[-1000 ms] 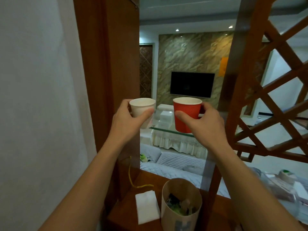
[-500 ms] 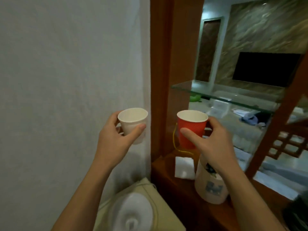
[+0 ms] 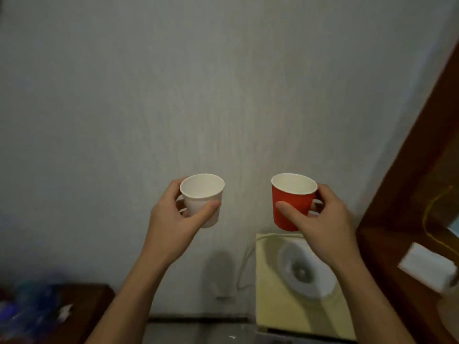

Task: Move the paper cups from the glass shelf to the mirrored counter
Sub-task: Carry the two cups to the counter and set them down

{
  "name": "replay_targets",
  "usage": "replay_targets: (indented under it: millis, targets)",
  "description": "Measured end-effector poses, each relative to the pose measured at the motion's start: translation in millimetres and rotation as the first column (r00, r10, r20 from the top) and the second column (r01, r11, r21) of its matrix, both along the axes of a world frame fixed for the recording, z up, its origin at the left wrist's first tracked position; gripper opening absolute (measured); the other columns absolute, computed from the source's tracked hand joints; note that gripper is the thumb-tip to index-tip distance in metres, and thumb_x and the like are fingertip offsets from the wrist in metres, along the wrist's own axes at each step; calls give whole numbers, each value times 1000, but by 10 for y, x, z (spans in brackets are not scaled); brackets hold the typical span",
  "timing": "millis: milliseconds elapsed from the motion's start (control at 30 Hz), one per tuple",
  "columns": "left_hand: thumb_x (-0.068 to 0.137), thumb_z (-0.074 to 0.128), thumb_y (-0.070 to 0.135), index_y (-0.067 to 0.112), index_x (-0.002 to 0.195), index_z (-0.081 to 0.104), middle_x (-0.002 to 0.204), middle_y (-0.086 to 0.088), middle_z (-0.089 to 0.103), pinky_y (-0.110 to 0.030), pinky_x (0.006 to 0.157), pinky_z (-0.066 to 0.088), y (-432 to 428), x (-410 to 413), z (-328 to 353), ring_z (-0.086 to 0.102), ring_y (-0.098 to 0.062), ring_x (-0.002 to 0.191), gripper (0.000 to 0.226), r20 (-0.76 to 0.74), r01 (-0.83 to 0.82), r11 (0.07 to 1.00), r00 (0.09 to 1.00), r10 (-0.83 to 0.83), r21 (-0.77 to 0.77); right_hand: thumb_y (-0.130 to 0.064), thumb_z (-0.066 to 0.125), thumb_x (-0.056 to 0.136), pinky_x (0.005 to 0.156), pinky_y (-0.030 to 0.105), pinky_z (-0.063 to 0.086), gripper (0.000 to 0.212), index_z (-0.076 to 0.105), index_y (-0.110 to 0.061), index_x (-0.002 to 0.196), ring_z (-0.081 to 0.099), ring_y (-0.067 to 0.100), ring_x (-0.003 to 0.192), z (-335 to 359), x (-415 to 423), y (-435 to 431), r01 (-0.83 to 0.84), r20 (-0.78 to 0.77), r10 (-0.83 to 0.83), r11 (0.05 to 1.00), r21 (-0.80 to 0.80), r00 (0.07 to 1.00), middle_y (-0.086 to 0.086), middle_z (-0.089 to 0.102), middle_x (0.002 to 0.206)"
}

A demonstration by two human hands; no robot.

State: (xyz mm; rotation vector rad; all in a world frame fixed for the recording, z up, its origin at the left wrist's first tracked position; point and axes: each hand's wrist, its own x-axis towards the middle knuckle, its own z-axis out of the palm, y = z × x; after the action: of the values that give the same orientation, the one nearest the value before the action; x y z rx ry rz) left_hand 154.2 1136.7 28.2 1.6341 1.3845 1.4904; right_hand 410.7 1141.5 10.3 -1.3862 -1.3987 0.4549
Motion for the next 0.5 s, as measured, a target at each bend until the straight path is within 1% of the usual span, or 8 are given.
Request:
replay_targets:
  millis: [133,233,300,400,500]
  targets:
    - [66,76,42,24,116,59,109,15,65,-11,70,50,-493,-658,-55,61,4,95,55,10,-189,982,982,189,-10,-49,81,62,60,1,42,69,57,-25,123,57,-4,91,-59,-746,71,-203,15,203,979,-9,979,-6,64,110]
    - [65,74,44,22,116,59,110,14,65,-9,70,49,-912,-1153,-118,61,6,96,58,24,-336,942,941,337,-13,-50,80,62,57,3,44,70,55,-27,123,57,-4,90,-106,-1371,47,-352,29,352,936,-18,935,-8,63,109]
    - [67,75,41,21,116,60,109,14,66,-6,70,47,-1226,-1492,-147,61,9,95,55,13,-432,902,902,432,-6,-49,81,64,57,5,45,69,55,-29,124,58,-3,90,-136,-1805,-26,-456,23,456,890,-24,890,-8,62,109]
    - [68,77,42,31,113,59,109,20,64,-6,71,47,-1736,-1988,-187,59,11,97,50,-15,-568,823,823,568,-15,-49,80,65,60,4,46,67,54,-31,124,59,0,92,-170,-2457,-221,-608,9,609,793,-35,793,-9,62,111]
    - [68,77,42,26,119,58,113,17,64,-9,72,49,-2261,-2437,-248,59,8,101,57,2,-676,736,737,676,-33,-48,79,67,60,4,47,71,52,-26,129,59,6,96,-201,-3090,-491,-717,25,718,696,-50,695,-8,60,117]
